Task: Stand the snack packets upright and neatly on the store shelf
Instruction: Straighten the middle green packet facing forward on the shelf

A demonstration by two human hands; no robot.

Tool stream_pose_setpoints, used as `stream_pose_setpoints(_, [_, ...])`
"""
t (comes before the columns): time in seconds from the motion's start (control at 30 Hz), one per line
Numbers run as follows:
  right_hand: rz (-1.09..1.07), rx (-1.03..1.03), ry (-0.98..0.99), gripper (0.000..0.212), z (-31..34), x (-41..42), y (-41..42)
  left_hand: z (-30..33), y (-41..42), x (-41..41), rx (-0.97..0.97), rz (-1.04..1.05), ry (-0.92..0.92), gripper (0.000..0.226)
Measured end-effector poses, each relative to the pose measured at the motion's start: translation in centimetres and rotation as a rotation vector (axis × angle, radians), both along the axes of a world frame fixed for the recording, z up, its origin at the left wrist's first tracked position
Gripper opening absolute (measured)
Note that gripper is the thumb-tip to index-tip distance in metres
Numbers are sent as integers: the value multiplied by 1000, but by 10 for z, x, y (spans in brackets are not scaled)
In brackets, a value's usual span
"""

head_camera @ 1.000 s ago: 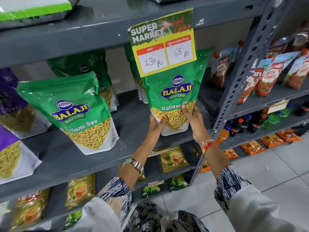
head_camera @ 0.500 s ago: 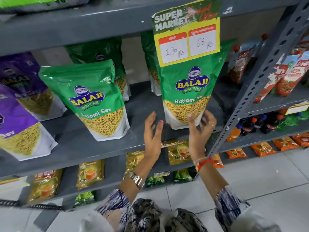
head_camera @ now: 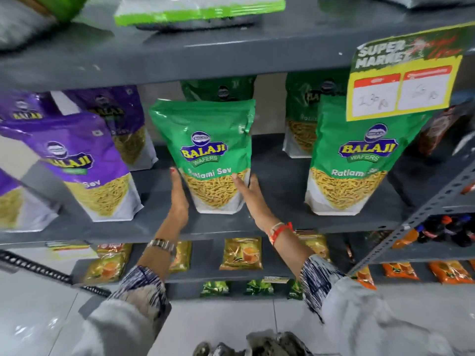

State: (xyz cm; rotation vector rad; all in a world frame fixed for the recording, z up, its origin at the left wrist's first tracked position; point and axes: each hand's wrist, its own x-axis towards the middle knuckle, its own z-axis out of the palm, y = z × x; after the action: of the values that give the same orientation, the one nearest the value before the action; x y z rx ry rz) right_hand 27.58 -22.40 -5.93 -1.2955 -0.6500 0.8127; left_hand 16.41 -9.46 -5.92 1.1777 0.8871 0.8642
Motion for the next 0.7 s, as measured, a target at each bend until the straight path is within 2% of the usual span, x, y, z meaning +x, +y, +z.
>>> stream_pose_setpoints(0.1, [-20,20,16,27,0,-3,7,0,-15,-2,46,-129,27,56])
stream_pose_setpoints(0.13, [-39,14,20,35,3,-3,8,5,-21,-4,56,-141,12,59])
stream_pose_setpoints(0.2, [-97,-30,29,69,3,-1,8,5,-25,-4,69,-184,-13,68])
stream_pose_setpoints(0.23, [-125,-45,35,80,3,-1,5,9,-30,-5,59,-218,-22,69])
stream_pose_setpoints(0.27, [-149,-49,41,82,0,0,2,9,-36,-5,57,-240,-25,67])
stream_pose_setpoints(0.37, [-192,-23,41,70,-11,3,-3,9,-45,-7,73,-283,-45,57])
stream_pose_setpoints(0.47, [-234,-6,39,58,-11,0,-2,12,-42,-8,62,-294,-38,87])
stream_pose_setpoints(0.53, [-251,-8,50,50,-9,-1,-2,14,-41,-8,68,-311,-39,83])
stream_pose_setpoints(0.63, [-313,13,79,44,-6,-10,-7,18,-39,-11,59,-302,-29,118])
stream_pose_setpoints(0.67, [-382,36,80,44,-7,-15,-9,17,-39,-13,54,-294,-23,117])
stream_pose_setpoints(0.7, [-479,71,71,46,-7,-22,-11,16,-40,-15,51,-278,-26,101])
